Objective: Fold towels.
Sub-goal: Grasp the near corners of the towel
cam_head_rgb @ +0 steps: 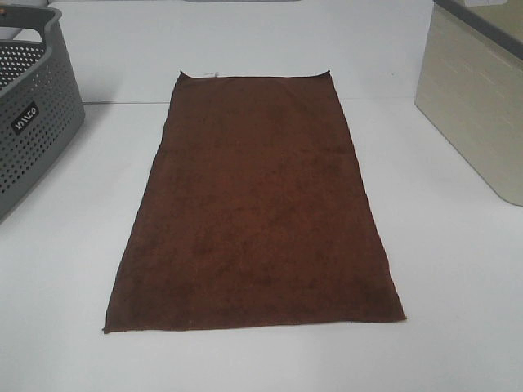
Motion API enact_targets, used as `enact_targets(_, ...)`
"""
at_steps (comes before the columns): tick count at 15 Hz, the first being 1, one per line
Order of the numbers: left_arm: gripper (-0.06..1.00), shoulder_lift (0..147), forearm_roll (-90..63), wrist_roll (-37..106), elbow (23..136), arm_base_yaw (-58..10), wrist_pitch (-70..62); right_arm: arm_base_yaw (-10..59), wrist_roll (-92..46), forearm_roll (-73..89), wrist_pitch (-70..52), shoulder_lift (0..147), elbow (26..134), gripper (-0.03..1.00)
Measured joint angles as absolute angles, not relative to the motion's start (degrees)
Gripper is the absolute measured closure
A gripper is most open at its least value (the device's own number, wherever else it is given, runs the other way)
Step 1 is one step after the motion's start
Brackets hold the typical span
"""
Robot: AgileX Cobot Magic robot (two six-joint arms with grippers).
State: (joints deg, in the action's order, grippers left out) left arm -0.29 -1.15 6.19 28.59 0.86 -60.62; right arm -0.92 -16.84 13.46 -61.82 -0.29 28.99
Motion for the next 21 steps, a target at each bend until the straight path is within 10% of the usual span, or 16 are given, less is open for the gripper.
enact_targets(21, 0.18, -0.3, -1.1, 6.2, 28.6, 0.9, -60.6, -0.9, -16.8, 13.5, -61.8, -0.3, 29.0, 0.09)
